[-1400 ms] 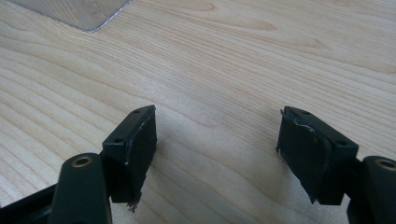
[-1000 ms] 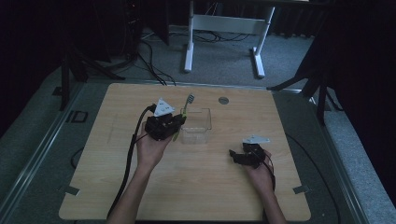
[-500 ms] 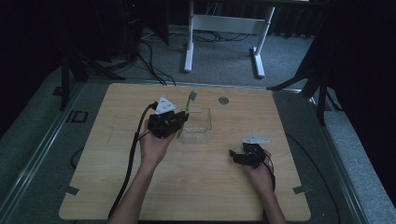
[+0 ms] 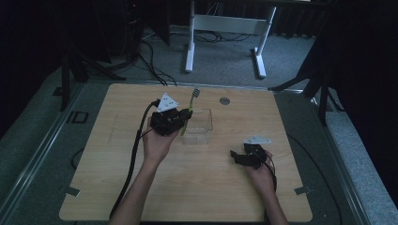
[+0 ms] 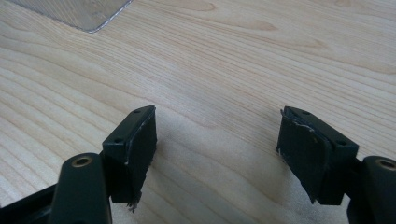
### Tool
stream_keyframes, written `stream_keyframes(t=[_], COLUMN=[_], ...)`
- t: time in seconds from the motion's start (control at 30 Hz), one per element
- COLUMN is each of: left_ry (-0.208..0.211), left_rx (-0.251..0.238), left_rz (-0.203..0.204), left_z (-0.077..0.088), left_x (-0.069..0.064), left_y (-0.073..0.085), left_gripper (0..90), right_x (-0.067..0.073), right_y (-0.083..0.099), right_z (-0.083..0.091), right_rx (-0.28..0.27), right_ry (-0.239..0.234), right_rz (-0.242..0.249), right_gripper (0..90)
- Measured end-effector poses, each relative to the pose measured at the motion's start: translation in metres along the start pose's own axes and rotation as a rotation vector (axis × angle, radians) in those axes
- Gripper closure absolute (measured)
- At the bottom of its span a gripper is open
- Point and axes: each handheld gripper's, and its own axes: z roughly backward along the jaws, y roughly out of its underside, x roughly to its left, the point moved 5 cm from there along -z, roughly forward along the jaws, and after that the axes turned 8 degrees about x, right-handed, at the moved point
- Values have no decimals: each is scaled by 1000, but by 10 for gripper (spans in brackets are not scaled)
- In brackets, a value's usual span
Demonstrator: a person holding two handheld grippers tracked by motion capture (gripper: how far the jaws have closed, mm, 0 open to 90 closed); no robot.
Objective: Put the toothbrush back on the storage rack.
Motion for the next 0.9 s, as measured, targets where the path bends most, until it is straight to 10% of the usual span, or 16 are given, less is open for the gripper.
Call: stream_keyframes(t=[0.9], left_ry=[10], left_rx=[-31], left_rz=[3], left_z=[-9], left_x=[4], left_y=[-10], left_gripper=[820], right_x=[0], right_y=[0], right_z=[0], right_rx=[-1], right_ry=[0], right_rz=[1], right_gripper=[282])
